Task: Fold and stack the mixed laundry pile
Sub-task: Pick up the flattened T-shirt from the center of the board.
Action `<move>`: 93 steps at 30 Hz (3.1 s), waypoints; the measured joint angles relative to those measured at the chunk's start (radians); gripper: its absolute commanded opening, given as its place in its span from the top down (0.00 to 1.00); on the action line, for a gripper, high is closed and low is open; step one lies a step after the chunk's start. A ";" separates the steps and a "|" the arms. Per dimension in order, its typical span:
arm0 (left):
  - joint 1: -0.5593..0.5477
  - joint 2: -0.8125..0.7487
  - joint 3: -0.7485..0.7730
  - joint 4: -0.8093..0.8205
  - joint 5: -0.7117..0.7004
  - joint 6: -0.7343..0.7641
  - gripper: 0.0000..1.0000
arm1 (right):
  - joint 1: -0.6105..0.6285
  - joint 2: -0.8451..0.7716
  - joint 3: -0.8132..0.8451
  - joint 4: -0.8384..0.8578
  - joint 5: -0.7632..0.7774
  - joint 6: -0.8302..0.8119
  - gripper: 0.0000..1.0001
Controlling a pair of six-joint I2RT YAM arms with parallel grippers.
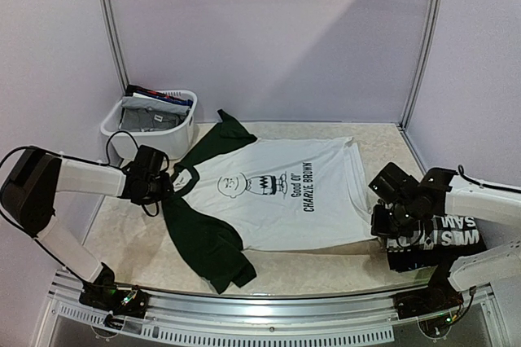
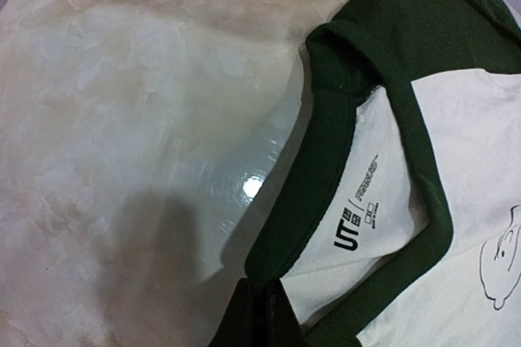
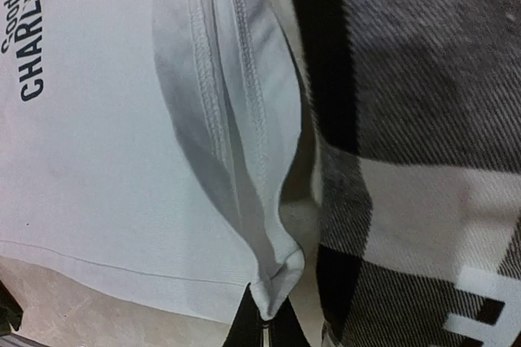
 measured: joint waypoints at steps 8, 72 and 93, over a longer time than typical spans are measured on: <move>-0.007 -0.043 -0.024 -0.030 0.009 -0.021 0.27 | 0.026 -0.130 -0.079 -0.036 0.051 0.138 1.00; -0.770 -0.256 -0.173 -0.369 -0.083 -0.456 1.00 | 0.029 -0.162 -0.178 0.119 0.035 0.050 1.00; -0.811 -0.632 -0.110 -0.695 -0.150 -0.499 1.00 | 0.029 -0.168 -0.160 0.105 0.035 0.032 1.00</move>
